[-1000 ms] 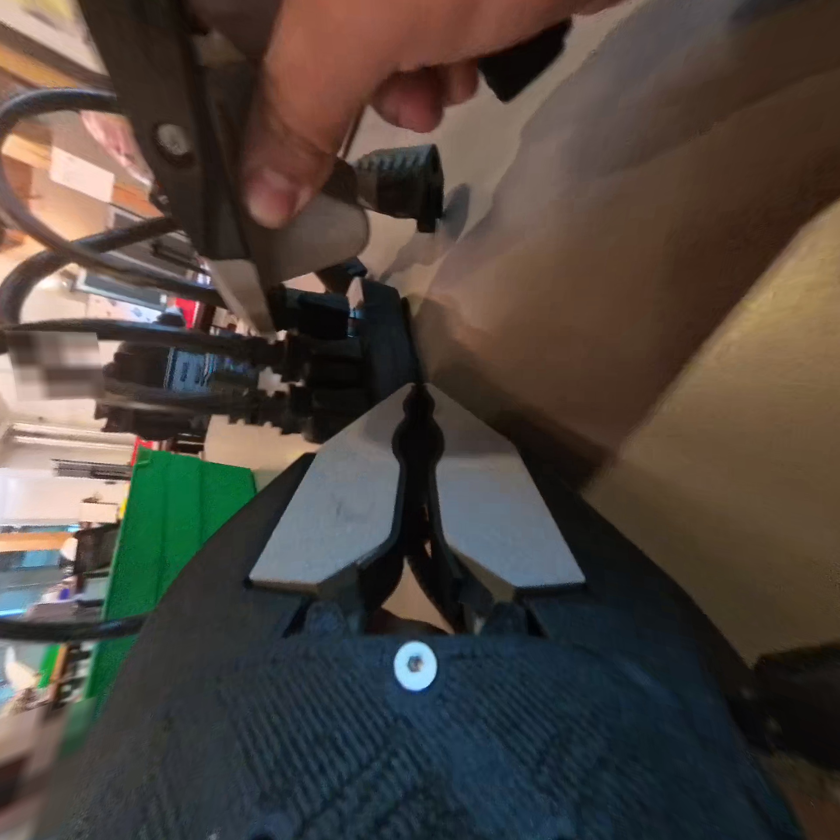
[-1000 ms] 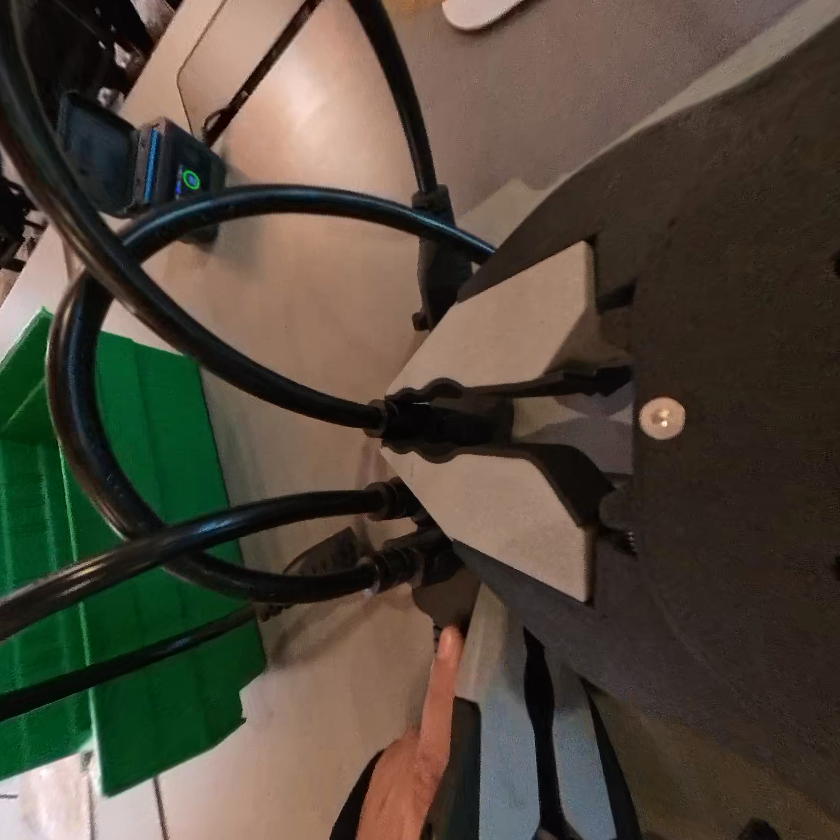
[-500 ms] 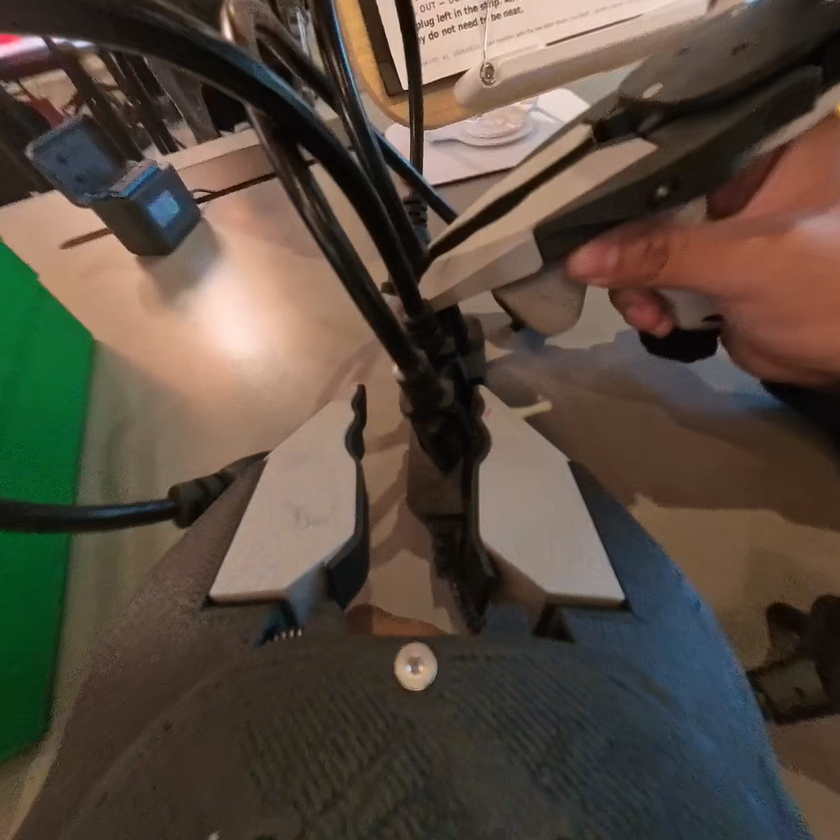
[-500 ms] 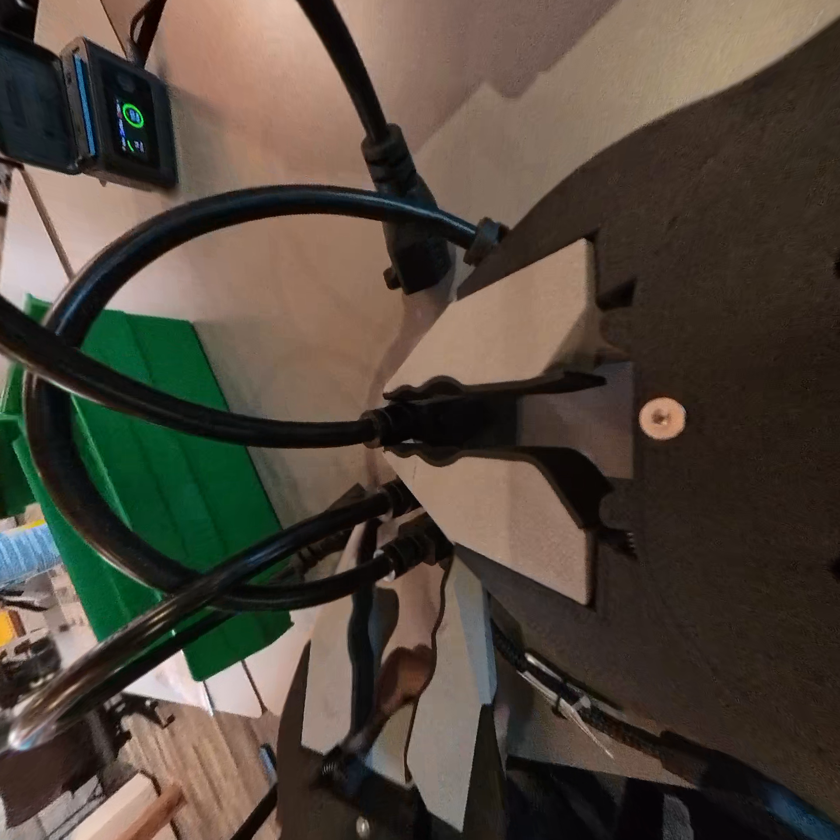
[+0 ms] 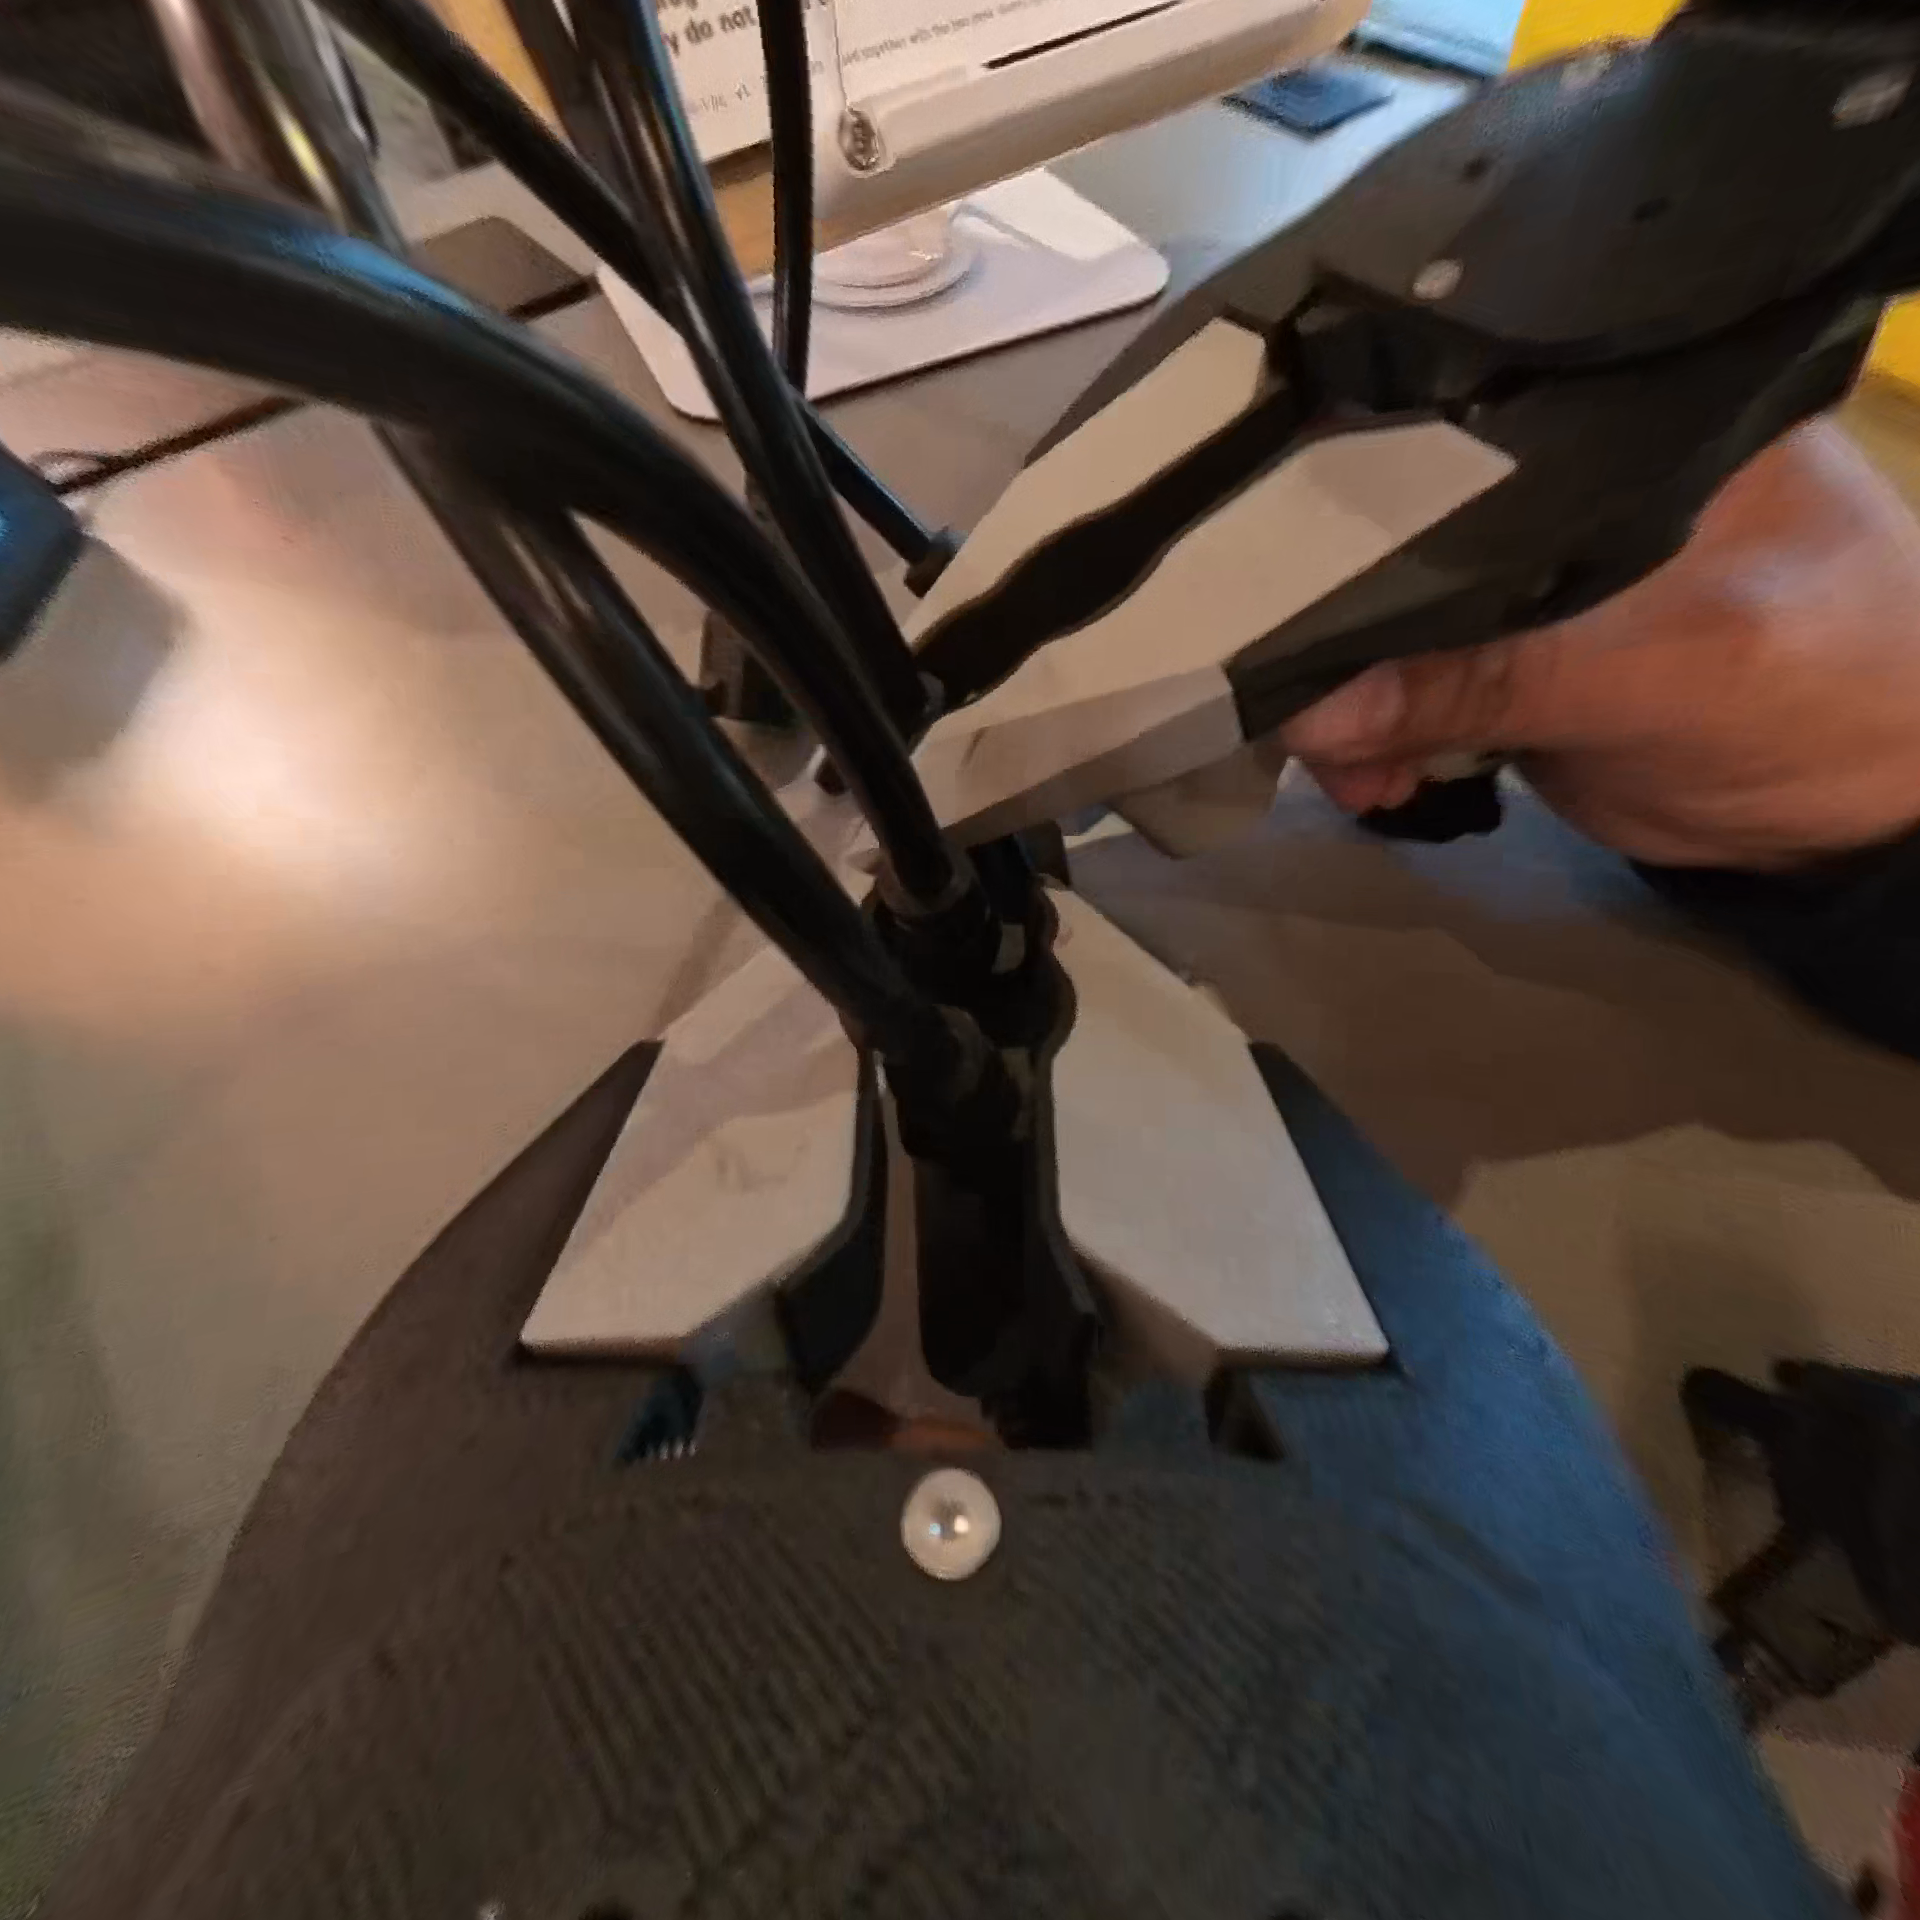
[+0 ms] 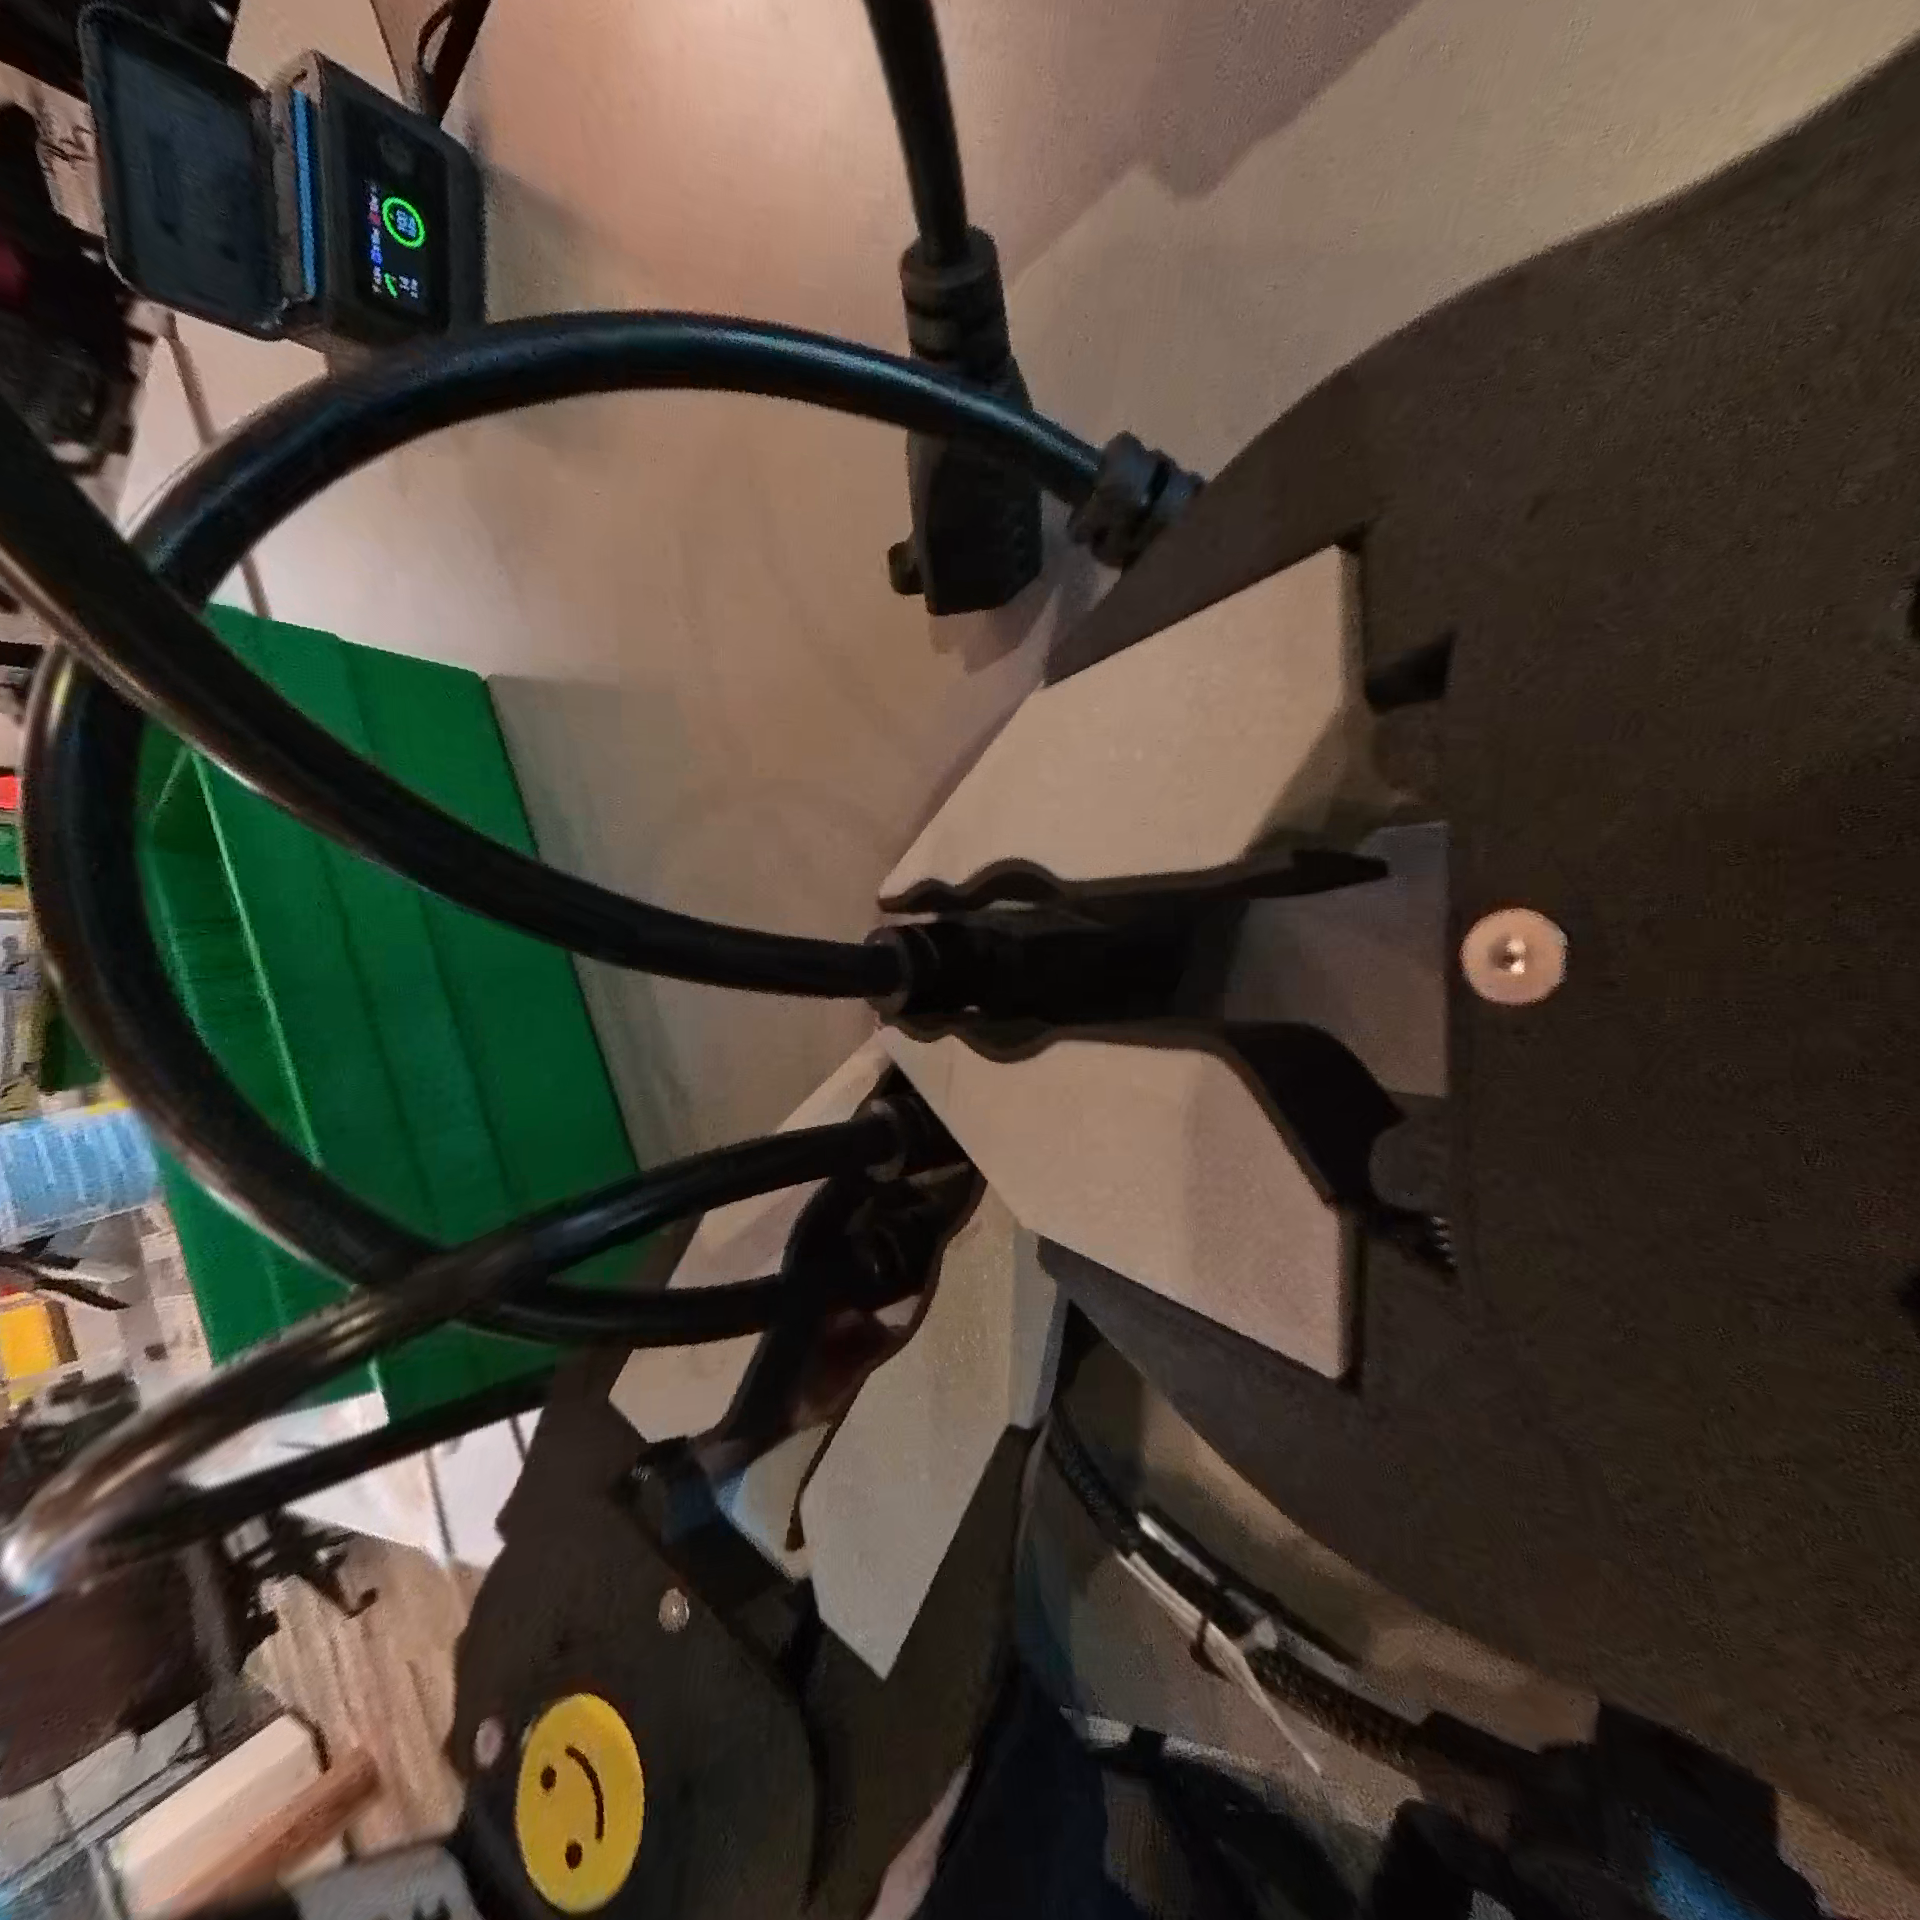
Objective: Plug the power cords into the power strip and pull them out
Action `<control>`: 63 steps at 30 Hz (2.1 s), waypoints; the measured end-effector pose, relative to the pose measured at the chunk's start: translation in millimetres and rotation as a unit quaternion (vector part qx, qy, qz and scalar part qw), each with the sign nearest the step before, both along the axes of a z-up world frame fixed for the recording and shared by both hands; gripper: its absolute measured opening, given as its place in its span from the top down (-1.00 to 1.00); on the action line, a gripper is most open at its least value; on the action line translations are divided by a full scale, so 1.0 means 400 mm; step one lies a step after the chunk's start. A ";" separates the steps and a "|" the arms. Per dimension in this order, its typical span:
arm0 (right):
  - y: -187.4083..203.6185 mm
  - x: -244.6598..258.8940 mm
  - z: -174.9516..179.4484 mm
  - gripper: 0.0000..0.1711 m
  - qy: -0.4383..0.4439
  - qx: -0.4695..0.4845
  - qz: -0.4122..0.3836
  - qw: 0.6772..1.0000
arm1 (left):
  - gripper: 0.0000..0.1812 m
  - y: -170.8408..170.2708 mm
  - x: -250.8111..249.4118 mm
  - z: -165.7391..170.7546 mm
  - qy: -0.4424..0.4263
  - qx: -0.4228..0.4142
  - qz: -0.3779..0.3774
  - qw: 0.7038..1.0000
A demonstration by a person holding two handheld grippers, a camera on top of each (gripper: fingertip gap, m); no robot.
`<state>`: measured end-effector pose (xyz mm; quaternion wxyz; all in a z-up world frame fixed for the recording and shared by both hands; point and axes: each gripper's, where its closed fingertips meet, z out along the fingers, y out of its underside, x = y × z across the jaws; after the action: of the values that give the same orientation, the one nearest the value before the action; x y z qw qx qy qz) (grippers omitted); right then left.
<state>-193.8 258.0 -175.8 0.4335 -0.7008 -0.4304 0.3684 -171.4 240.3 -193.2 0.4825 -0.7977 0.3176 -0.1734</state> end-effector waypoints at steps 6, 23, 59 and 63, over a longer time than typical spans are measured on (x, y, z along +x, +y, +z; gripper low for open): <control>0.007 -0.013 -0.001 0.84 0.014 -0.001 -0.010 1.000 | 0.75 0.001 0.004 0.001 -0.036 -0.030 0.001 0.999; 0.002 -0.010 0.000 0.86 -0.023 0.056 -0.012 0.998 | 0.74 -0.005 -0.006 -0.010 0.104 0.038 -0.017 0.994; 0.021 -0.007 -0.005 0.86 -0.035 0.005 -0.018 0.999 | 0.75 -0.001 0.010 -0.005 0.132 0.083 -0.004 0.988; 0.030 -0.012 -0.005 0.86 -0.043 0.019 -0.033 0.998 | 0.75 0.008 -0.002 -0.006 0.132 0.085 -0.002 0.988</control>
<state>-198.7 270.2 -178.0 0.4400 -0.7214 -0.4320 0.3152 -172.3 243.6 -195.6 0.5020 -0.7691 0.3935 -0.0403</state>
